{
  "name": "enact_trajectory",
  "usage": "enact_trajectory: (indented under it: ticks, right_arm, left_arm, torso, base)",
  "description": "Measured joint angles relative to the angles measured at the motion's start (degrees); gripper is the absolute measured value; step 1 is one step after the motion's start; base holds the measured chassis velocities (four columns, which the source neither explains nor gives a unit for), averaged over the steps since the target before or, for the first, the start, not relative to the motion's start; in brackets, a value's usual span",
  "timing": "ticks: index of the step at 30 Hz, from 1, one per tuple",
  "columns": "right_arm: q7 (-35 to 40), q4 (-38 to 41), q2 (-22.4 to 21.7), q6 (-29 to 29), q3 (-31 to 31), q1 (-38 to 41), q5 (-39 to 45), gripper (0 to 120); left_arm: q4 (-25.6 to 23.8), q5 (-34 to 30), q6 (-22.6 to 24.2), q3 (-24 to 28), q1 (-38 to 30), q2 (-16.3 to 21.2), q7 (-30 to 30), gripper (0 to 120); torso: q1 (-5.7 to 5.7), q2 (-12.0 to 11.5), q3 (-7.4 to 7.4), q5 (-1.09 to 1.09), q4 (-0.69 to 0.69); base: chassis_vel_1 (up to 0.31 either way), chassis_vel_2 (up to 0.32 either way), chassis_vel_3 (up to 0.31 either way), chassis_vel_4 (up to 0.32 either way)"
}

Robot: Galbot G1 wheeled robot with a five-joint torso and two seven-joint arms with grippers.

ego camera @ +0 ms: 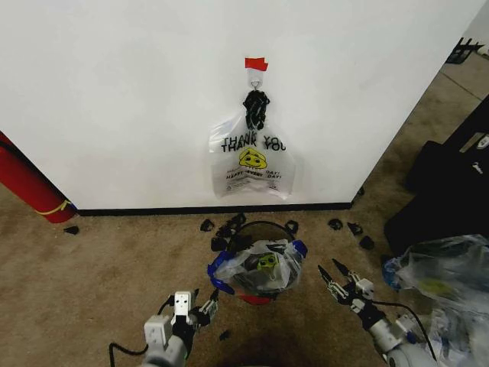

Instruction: Pick up the garbage bag from the wall and place it over the trash bin.

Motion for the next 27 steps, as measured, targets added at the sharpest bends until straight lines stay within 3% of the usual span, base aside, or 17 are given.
enact_trajectory:
  ticks: [1,3,4,6,9,13,19,23,27]
  right_arm:
    - [2.2,1.0,0.4,1.5,0.1,-0.8,-0.2,80]
    - [4.1,1.8,0.7,2.4,0.1,-1.3,-0.8,82]
    - [10.0,4.4,1.8,4.7,0.5,-3.4,-4.2,90]
    - [14.7,8.0,3.8,6.9,0.9,-7.3,-9.2,96]
    - [24.1,14.8,6.7,9.0,-0.3,-13.9,-15.4,100]
    - [29.0,21.1,9.1,10.5,-1.4,-18.0,-18.4,100]
    - [25.3,28.3,10.5,10.5,-1.6,-22.2,-17.8,100]
    - [16.0,30.9,11.2,11.9,-2.0,-24.0,-14.1,100]
    - [14.9,31.6,12.9,14.0,-2.7,-26.4,-11.8,100]
  left_arm:
    - [-0.1,1.3,-1.7,-0.1,0.5,-0.4,0.4,86]
    - [-0.1,2.0,-2.7,-0.2,0.8,-0.7,0.6,88]
    - [-0.1,4.0,-5.6,-0.4,0.9,-1.7,1.5,96]
    - [0.8,7.5,-9.4,-0.8,0.2,-3.4,3.1,99]
    - [2.3,11.7,-13.8,-1.1,-1.7,-4.7,5.7,100]
    - [2.8,13.5,-15.3,-1.1,-4.0,-5.4,7.5,100]
    - [2.1,12.3,-12.0,-1.1,-7.9,-5.6,8.6,100]
    - [1.4,11.1,-9.6,-1.4,-10.8,-0.5,10.4,100]
    - [3.5,10.1,-9.7,0.3,-15.0,5.0,12.1,100]
  torso:
    - [0.00,0.0,0.00,0.01,0.01]
    - [0.00,0.0,0.00,0.01,0.01]
    - [0.00,0.0,0.00,0.00,0.03]
    - [0.00,0.0,0.00,0.00,0.01]
    - [0.00,0.0,0.00,0.00,-0.02]
    - [0.00,0.0,0.00,0.01,0.00]
    - [0.00,0.0,0.01,-0.01,0.00]
    - [0.00,0.0,0.01,0.02,0.04]
    - [0.01,0.0,0.01,-0.01,0.00]
  base:
    - [0.000,0.000,0.000,0.000]
    - [0.000,0.000,0.000,0.000]
    - [0.000,0.000,0.000,0.000]
    - [0.000,0.000,0.000,0.000]
    - [0.000,0.000,0.000,0.000]
    - [0.000,0.000,0.000,0.000]
    - [0.000,0.000,0.000,0.000]
    - [0.000,0.000,0.000,0.000]
    - [0.000,0.000,0.000,0.000]
